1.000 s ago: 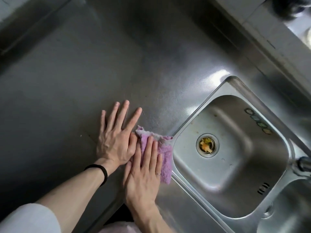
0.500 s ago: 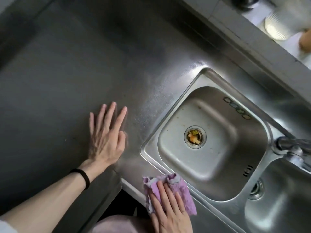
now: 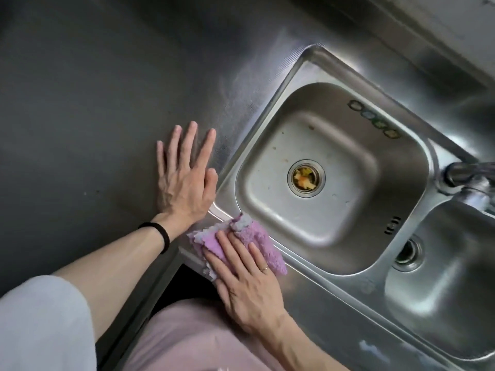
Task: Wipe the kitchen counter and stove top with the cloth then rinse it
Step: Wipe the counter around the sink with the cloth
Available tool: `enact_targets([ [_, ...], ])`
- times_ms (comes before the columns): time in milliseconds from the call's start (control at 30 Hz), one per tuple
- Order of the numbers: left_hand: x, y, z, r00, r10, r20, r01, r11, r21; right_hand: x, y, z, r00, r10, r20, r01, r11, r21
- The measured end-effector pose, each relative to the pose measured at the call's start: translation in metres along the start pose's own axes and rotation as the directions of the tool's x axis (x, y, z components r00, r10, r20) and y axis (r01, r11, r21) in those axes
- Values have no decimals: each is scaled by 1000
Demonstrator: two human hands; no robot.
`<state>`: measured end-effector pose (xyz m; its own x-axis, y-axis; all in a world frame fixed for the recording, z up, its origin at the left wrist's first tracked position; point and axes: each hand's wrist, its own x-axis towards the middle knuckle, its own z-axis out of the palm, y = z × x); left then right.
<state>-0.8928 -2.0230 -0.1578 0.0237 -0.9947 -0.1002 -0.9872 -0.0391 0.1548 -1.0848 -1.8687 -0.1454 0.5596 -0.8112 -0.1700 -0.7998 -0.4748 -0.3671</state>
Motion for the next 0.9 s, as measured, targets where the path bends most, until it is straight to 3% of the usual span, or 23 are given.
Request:
enact_targets([
  [267, -1, 6, -1, 1000, -16, -16, 16, 1000, 3, -108, 81, -10, 999, 21, 29, -16, 986, -165],
  [533, -2, 9, -2, 1000, -8, -20, 9, 999, 41, -22, 20, -11, 998, 41, 40, -37, 995, -88],
  [700, -5, 7, 1, 999, -6, -49, 8, 999, 44, 21, -5, -4, 996, 52, -67, -55, 997, -53],
  [900, -12, 19, 4, 993, -87, -77, 85, 996, -33, -25, 29, 5, 984, -33, -173, -6, 975, -220],
])
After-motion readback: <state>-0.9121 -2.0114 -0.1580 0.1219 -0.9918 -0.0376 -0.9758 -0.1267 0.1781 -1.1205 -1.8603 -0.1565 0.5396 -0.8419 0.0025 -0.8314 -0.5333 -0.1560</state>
